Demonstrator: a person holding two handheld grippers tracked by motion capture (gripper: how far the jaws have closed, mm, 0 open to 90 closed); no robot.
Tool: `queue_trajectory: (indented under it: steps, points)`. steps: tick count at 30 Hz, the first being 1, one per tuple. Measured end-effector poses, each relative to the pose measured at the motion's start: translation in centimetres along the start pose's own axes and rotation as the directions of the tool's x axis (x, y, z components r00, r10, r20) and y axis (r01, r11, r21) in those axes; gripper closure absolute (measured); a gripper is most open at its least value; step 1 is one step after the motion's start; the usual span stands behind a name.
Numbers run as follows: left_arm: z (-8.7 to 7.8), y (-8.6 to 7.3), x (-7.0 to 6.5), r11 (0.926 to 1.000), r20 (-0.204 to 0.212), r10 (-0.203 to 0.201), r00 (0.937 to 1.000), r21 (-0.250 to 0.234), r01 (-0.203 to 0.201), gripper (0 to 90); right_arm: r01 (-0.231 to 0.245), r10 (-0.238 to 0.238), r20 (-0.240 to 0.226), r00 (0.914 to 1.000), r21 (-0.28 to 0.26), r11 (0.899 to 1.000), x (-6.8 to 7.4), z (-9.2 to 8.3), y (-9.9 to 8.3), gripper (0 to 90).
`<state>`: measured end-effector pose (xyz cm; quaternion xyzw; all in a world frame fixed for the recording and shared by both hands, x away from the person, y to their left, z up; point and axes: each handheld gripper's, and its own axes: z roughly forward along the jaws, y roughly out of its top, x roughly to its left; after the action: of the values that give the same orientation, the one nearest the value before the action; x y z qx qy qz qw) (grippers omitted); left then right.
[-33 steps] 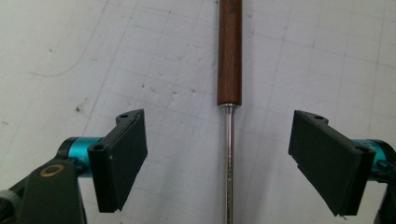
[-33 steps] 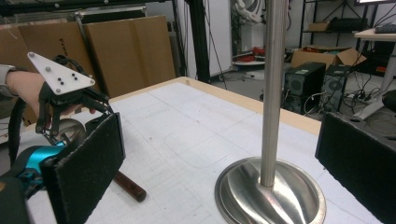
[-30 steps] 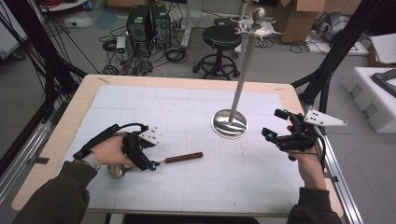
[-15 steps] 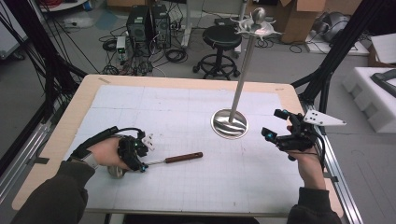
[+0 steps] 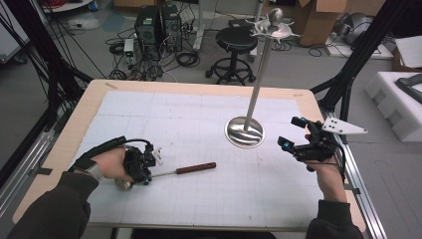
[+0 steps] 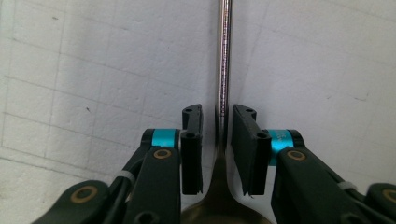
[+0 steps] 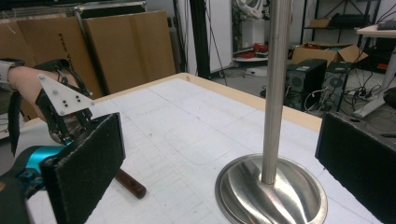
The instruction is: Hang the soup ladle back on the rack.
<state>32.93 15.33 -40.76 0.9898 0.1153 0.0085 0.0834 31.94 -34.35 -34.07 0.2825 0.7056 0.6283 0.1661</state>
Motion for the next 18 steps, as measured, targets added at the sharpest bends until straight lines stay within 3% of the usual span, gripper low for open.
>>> queue_trajectory:
  steps: [5, 9, 15, 18]
  points:
    - [0.06, 0.38, -0.02, 0.9997, -0.001, -0.008, 1.0000, 0.023, 0.008, 76.1, 0.001, -0.001, 0.000, 1.0000, 0.003, 1.000, 0.02, 0.05, -0.02, 0.3]
    - [0.08, 0.52, -0.24, 0.9994, -0.009, -0.012, 0.9999, 0.032, 0.013, 83.1, -0.002, 0.002, 0.004, 1.0000, 0.004, 1.000, -0.07, 0.05, -0.11, 0.3]
    - [0.03, 0.32, -0.40, 0.9998, -0.021, -0.012, 0.9997, 0.018, 0.012, 84.2, -0.007, 0.007, 0.011, 0.9999, -0.001, 1.000, -0.19, -0.09, -0.15, 0.3]
    - [-0.03, 0.15, -0.36, 0.9993, -0.022, -0.037, 0.9991, 0.005, 0.037, 84.3, -0.008, 0.008, 0.006, 0.9999, -0.001, 1.000, -0.25, -0.10, -0.18, 0.3]
